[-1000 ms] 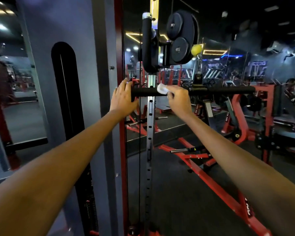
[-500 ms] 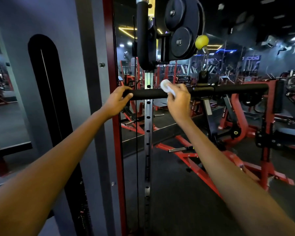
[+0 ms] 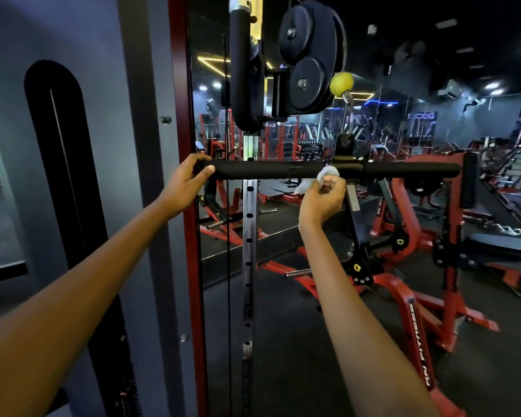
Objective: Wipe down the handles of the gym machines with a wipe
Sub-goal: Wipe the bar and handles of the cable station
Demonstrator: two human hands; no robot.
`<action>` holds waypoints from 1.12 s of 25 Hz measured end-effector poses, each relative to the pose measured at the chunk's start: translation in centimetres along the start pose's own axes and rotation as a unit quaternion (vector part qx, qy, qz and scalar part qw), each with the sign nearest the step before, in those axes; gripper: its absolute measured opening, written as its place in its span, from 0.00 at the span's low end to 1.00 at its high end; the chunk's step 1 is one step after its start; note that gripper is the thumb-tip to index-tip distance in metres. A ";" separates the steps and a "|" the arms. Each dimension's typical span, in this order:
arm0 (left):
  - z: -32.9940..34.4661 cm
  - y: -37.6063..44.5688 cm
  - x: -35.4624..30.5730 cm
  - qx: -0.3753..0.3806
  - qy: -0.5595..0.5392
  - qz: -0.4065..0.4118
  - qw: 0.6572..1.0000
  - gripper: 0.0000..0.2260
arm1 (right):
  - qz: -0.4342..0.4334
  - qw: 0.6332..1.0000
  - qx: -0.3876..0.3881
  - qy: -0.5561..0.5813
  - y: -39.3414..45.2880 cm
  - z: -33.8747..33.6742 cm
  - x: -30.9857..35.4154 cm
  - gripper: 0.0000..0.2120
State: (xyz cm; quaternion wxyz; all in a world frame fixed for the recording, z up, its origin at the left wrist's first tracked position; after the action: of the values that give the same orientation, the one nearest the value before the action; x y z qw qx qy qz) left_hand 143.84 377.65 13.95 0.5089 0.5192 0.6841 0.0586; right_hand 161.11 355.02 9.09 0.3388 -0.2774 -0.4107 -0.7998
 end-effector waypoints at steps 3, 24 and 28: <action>-0.5 0.1 0.4 -0.003 -0.011 -0.008 1.000 0.16 | 0.007 1.000 0.024 0.007 -1.6 1.5 -0.2 0.08; -1.0 0.5 5.4 -0.029 -0.174 -0.031 0.984 0.15 | -0.227 0.963 0.085 -0.116 -3.2 2.5 4.6 0.12; -0.4 0.0 5.2 -0.038 -0.182 -0.027 0.982 0.17 | -0.252 0.932 0.179 -0.191 -7.5 6.4 4.3 0.15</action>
State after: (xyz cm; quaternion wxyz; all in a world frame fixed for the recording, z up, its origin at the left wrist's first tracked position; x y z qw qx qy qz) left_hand 143.81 381.80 10.87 0.6457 0.4824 0.5914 -0.0246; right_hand 153.77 362.35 11.93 0.0858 -0.2471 -0.6598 -0.7044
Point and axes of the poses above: each hand's wrist, its own y-axis towards the middle knuckle, its own z-axis out of the palm, x = y × z, the point moved 8 cm from there along y, towards the middle knuckle, and after that the axes turned 2 degrees about -z, right-handed, at the moved point
